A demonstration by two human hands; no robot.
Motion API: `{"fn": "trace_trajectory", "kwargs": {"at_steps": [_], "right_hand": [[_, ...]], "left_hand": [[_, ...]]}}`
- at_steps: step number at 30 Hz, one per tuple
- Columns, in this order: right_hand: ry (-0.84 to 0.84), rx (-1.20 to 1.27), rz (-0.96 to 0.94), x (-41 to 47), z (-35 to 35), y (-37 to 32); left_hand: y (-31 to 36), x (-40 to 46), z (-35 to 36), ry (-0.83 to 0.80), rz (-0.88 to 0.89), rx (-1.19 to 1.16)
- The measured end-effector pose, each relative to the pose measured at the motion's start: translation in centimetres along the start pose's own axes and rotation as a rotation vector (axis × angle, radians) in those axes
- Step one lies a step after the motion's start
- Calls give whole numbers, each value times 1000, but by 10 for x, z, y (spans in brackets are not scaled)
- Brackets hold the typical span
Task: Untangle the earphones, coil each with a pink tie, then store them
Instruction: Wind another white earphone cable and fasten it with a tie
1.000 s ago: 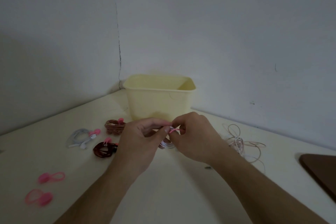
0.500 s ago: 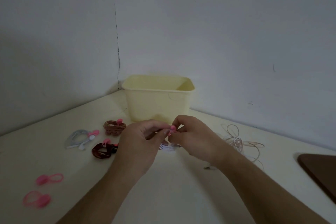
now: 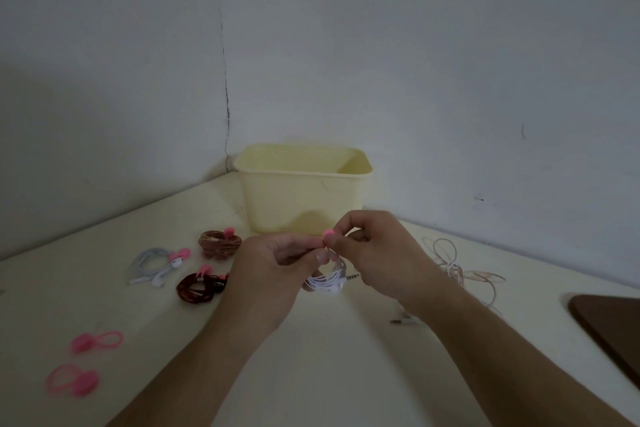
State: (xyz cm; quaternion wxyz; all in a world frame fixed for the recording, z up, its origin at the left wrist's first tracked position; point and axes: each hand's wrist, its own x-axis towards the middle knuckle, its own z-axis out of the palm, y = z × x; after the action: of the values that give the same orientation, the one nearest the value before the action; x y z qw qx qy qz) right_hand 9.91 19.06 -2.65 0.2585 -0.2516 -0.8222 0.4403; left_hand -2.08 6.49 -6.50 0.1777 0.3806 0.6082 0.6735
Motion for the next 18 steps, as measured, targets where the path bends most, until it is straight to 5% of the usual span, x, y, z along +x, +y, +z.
{"fn": "trace_trajectory", "kwargs": {"at_steps": [12, 18], "right_hand": [[-31, -5, -110, -1, -1, 5], [-110, 179, 15, 0, -7, 3]], "left_hand": [[2, 0, -2, -103, -138, -70], [8, -5, -2, -132, -127, -45]]}}
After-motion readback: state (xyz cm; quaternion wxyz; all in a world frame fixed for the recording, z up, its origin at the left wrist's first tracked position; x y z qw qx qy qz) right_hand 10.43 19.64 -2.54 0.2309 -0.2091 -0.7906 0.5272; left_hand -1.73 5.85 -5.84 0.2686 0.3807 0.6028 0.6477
